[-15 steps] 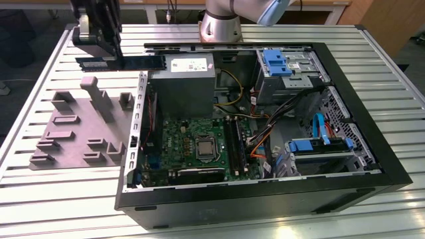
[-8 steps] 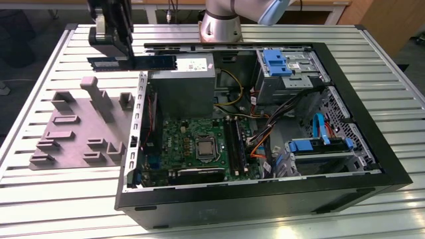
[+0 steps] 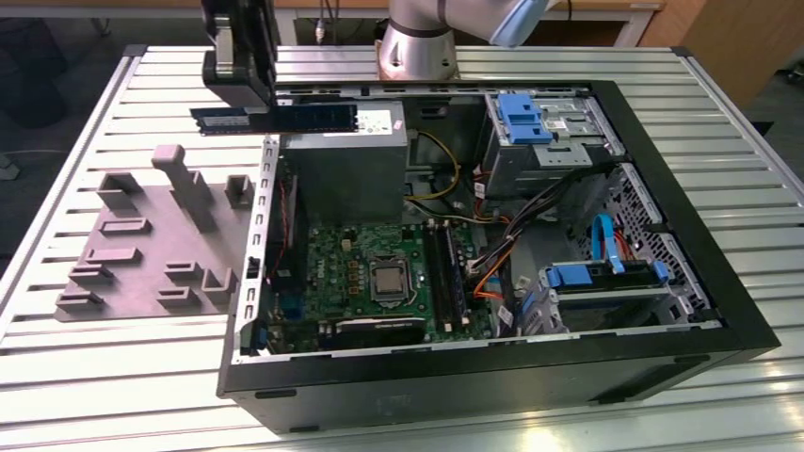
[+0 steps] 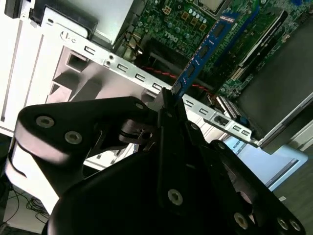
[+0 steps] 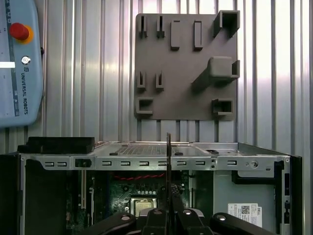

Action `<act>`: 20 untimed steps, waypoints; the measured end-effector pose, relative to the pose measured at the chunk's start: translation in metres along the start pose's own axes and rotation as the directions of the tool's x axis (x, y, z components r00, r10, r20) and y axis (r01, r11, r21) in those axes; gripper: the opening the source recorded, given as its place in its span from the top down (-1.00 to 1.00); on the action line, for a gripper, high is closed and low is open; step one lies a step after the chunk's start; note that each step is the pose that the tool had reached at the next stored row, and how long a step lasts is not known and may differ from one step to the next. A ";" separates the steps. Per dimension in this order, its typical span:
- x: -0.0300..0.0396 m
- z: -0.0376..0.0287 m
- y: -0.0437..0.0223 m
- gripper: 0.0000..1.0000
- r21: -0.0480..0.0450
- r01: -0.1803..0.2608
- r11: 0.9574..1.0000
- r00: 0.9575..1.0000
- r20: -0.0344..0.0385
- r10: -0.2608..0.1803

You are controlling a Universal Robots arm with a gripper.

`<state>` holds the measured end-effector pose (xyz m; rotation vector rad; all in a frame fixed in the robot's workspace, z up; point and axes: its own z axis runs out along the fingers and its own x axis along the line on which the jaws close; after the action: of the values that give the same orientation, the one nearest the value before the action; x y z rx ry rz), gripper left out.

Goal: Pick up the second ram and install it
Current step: 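Pick up the second ram and move it above second insertion slot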

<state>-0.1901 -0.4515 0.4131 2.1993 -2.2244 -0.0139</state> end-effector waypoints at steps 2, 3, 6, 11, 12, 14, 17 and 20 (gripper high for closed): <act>-0.0001 0.0001 -0.0048 0.72 0.000 0.000 1.000 1.000 0.000 0.000; -0.0001 0.0001 -0.0072 0.72 0.000 0.000 1.000 1.000 0.000 0.000; -0.0002 0.0002 -0.0142 0.72 0.000 0.000 1.000 1.000 0.000 0.000; -0.0003 0.0003 -0.0269 0.72 0.000 0.000 1.000 1.000 0.000 0.000; -0.0004 0.0004 -0.0298 0.72 0.000 0.000 1.000 1.000 0.000 0.000; -0.0004 0.0004 -0.0356 0.72 0.000 0.000 1.000 1.000 0.000 0.000; -0.0005 0.0006 -0.0445 0.72 0.000 0.000 1.000 1.000 0.000 0.000; -0.0006 0.0007 -0.0532 0.72 0.000 0.000 1.000 1.000 0.000 0.000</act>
<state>-0.1369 -0.4515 0.4116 2.1994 -2.2243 -0.0140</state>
